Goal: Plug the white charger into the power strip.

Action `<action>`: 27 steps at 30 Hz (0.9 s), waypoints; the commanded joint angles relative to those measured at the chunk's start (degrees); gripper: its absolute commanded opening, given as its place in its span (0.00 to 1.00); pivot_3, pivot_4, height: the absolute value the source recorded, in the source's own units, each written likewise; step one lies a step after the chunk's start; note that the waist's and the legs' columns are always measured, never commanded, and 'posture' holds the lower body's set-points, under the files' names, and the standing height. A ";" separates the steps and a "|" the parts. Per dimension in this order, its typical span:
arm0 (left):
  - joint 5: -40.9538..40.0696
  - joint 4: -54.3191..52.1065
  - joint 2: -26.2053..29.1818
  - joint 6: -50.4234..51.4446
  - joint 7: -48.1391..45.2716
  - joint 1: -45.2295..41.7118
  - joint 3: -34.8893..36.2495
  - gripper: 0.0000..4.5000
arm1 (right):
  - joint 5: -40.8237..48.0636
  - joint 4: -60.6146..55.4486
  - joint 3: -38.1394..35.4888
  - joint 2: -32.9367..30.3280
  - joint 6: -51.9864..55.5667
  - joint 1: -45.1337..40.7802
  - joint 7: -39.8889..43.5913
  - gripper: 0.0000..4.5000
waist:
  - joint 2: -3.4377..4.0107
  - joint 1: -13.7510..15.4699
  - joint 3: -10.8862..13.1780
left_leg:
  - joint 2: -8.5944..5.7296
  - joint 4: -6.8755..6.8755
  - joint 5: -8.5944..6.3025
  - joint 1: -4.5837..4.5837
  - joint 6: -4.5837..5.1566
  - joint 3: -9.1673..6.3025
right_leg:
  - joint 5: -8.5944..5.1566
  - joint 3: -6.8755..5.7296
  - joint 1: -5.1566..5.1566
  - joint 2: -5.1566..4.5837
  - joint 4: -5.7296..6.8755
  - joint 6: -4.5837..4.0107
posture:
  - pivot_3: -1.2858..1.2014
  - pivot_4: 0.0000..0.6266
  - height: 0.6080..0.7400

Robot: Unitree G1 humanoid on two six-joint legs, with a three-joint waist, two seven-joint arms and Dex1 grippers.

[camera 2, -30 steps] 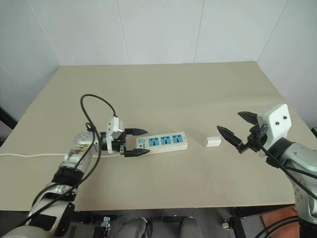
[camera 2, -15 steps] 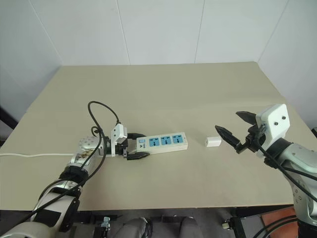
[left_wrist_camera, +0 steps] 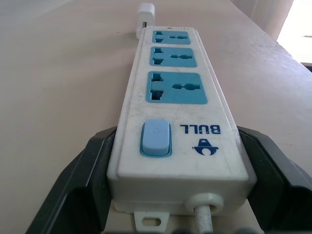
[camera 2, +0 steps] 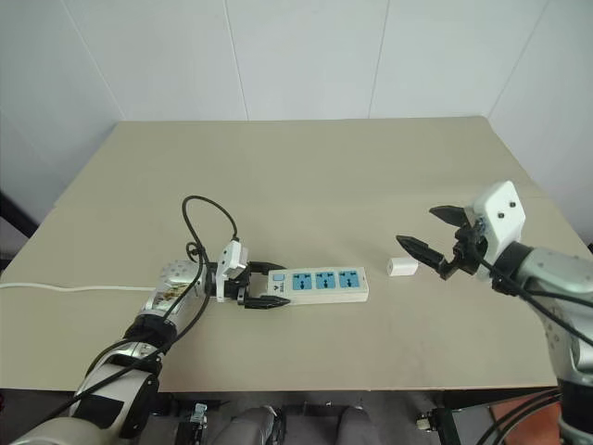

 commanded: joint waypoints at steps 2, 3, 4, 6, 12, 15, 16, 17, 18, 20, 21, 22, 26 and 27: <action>0.62 -2.10 0.00 -2.09 -0.13 1.08 -1.09 0.73 | -4.18 6.38 6.41 -6.74 -3.43 -7.58 9.75 1.00 | 0.00 -0.16 0.00 | 0.01 0.00 0.00 0.00 0.00 0.01 | 0.00 0.00 0.00 0.00 0.00 0.00 | 0.52 0.24 1.00; 0.88 -2.36 0.14 -2.45 -0.02 1.57 -1.32 0.73 | -5.28 8.07 8.90 -7.99 -3.08 -9.78 11.87 1.00 | 0.00 -0.25 0.00 | 0.01 0.00 0.00 0.00 0.01 0.00 | 0.00 -0.03 0.01 0.00 -0.02 0.00 | 0.52 0.24 1.00; 0.89 -2.69 0.20 -2.35 0.02 2.01 -1.43 0.73 | -6.84 9.78 11.27 -8.81 -4.53 -11.55 14.41 1.00 | 0.00 -0.32 0.00 | 0.02 0.00 -0.01 0.00 0.01 0.01 | 0.00 -0.03 0.00 0.00 -0.02 0.00 | 0.52 0.24 1.00; 0.82 -3.60 0.33 -1.88 0.09 2.93 -1.62 0.73 | -11.13 13.44 16.89 -10.36 -9.16 -14.71 20.36 1.00 | 0.00 -0.54 0.00 | 0.03 0.00 -0.01 0.00 0.02 0.02 | 0.00 -0.03 0.00 0.00 -0.03 0.00 | 0.52 0.24 1.00; 0.41 -6.89 0.88 0.30 -0.27 4.43 -2.36 0.73 | -24.88 26.97 31.80 -7.41 -21.58 -26.93 31.44 1.00 | 0.01 -1.12 -0.01 | 0.02 0.01 -0.01 0.00 0.02 0.08 | 0.00 -0.02 -0.03 -0.01 -0.04 0.02 | 0.52 0.24 1.00; 0.08 -8.68 1.62 2.50 -1.61 4.78 -3.12 0.73 | -31.17 33.73 37.08 -3.99 -26.15 -32.92 33.68 1.00 | 0.01 -1.21 -0.01 | 0.03 0.01 -0.01 -0.01 0.01 0.09 | 0.00 -0.01 -0.07 -0.01 -0.01 0.02 | 0.52 0.24 1.00; 0.06 -9.01 1.73 2.87 -1.56 4.82 -3.21 0.73 | -32.99 35.54 38.53 -2.72 -27.08 -34.67 34.10 1.00 | 0.01 -1.21 -0.01 | 0.03 0.01 -0.01 -0.02 0.01 0.10 | 0.00 -0.01 -0.09 -0.01 0.00 0.02 | 0.52 0.24 1.00; 0.19 -9.14 1.88 3.15 -1.39 4.76 -3.36 0.73 | -34.70 37.39 39.69 -1.50 -28.12 -36.18 34.18 1.00 | 0.01 -1.20 -0.01 | 0.04 0.01 -0.01 -0.03 0.00 0.10 | 0.00 -0.01 -0.11 -0.01 0.01 0.01 | 0.52 0.24 1.00; 0.41 -9.08 2.09 3.32 -1.51 4.57 -3.60 0.73 | -36.25 39.59 40.79 -0.19 -29.00 -37.79 34.47 1.00 | 0.01 -1.18 -0.01 | 0.03 0.01 0.00 -0.03 -0.01 0.10 | 0.00 -0.01 -0.12 -0.01 0.02 0.01 | 0.52 0.24 1.00; 0.69 -9.15 2.33 3.44 -1.41 4.47 -3.91 0.73 | -38.94 44.39 42.37 2.23 -31.12 -40.47 34.40 1.00 | 0.01 -1.18 -0.01 | 0.03 0.01 0.01 -0.03 -0.02 0.10 | 0.01 -0.01 -0.14 -0.01 0.04 0.01 | 0.52 0.24 1.00; 0.71 -9.35 2.45 3.66 -1.39 4.51 -4.04 0.73 | -40.09 46.68 43.03 3.28 -31.81 -41.74 34.57 1.00 | 0.01 -1.08 -0.01 | 0.03 0.01 0.01 -0.03 -0.03 0.10 | 0.01 -0.01 -0.14 -0.01 0.04 0.01 | 0.52 0.24 1.00; 0.72 -9.63 2.59 3.86 -1.30 4.60 -4.15 0.73 | -41.69 49.44 43.95 4.31 -33.22 -42.99 34.32 1.00 | 0.01 -1.07 -0.01 | 0.03 0.01 0.01 -0.04 -0.03 0.09 | 0.01 -0.01 -0.15 -0.01 0.04 0.00 | 0.52 0.24 1.00; 0.88 -11.01 3.27 4.99 -1.19 5.00 -4.87 0.73 | -45.70 57.44 45.66 7.30 -36.67 -46.63 33.94 1.00 | 0.02 -1.04 -0.01 | 0.02 0.01 0.04 -0.09 -0.08 0.07 | 0.02 -0.02 -0.22 -0.01 0.07 -0.01 | 0.52 0.24 1.00; 0.88 -11.37 3.50 5.41 -1.22 5.16 -4.99 0.73 | -46.78 59.30 46.16 8.08 -37.02 -47.53 33.81 1.00 | 0.02 -1.15 -0.01 | 0.01 0.01 0.04 -0.12 -0.08 0.09 | 0.03 -0.01 -0.29 -0.01 0.08 -0.02 | 0.52 0.24 1.00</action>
